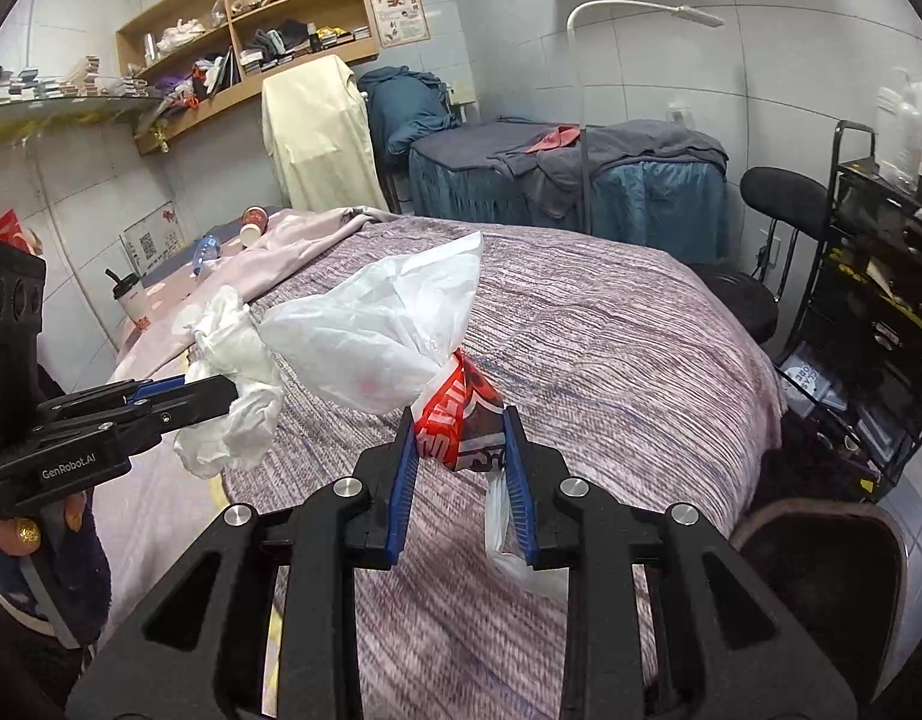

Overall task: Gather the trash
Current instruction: 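Carry the bag over the bin and open the right gripper while the left carries the tissue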

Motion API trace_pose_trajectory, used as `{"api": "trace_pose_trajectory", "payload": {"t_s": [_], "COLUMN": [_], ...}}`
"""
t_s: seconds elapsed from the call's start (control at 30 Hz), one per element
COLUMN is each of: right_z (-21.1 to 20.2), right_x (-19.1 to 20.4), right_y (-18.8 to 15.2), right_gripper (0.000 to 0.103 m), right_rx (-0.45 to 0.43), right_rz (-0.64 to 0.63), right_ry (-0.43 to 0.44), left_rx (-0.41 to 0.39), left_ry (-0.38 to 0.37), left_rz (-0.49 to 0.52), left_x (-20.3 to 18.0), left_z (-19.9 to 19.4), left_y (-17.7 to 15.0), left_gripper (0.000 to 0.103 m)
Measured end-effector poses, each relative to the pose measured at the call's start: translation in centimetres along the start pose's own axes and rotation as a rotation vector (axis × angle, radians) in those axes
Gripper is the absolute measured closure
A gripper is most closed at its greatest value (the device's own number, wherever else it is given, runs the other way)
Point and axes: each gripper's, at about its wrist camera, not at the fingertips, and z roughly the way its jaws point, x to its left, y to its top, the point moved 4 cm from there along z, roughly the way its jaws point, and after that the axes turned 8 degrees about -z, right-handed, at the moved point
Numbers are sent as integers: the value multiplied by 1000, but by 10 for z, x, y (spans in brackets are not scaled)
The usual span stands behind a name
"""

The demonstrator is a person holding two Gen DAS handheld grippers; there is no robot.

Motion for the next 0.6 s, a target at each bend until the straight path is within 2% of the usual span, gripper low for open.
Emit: {"api": "trace_pose_trajectory", "payload": {"t_s": [0.3,0.6], "right_z": [-52,-82], "right_x": [-24,-64], "right_y": [-34,-78], "right_gripper": [75,75], "right_rx": [-44,-35], "right_rz": [78,193], "right_ry": [-59,-154], "left_rx": [9,38], "left_ry": [-58,-114], "left_rz": [31,67], "left_x": [-31,-61], "left_z": [-10,-5], "left_y": [-23,-40], "left_gripper": [80,80]}}
